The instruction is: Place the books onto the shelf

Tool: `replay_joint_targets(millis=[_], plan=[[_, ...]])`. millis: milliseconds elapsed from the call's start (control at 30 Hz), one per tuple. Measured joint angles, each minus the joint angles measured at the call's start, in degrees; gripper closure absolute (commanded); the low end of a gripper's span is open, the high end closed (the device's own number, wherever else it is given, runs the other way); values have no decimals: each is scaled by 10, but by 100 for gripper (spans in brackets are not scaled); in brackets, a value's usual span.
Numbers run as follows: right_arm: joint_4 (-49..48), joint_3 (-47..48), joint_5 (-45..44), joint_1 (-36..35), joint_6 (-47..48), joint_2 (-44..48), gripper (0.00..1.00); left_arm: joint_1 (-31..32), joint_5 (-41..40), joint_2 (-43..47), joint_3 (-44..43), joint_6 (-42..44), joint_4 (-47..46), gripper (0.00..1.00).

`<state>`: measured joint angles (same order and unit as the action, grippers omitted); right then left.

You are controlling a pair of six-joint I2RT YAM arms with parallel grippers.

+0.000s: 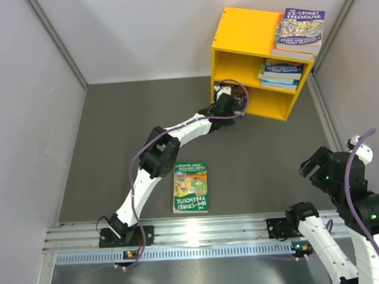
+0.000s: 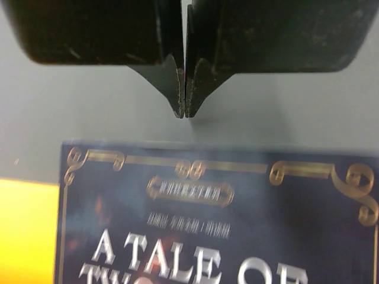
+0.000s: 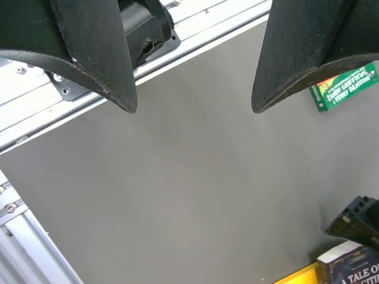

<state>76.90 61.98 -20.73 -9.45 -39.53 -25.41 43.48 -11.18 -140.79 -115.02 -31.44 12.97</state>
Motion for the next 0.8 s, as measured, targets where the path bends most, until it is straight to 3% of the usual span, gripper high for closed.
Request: replay_joint_targets(millis=[67, 300, 467, 600, 800], plan=[[1, 0, -4, 0, 4, 0, 22, 0, -8, -12, -21, 0, -1, 97], [4, 0, -12, 0, 19, -8, 22, 12, -101, -99, -166, 7, 16, 46], [5, -1, -13, 0, 30, -18, 21, 15, -108, -115, -182, 22, -1, 28], [2, -12, -7, 0, 41, -21, 20, 8, -115, -78, -108, 13, -26, 26], [-69, -57, 90, 0, 61, -29, 9, -24, -125, 99, 132, 2, -38, 18]])
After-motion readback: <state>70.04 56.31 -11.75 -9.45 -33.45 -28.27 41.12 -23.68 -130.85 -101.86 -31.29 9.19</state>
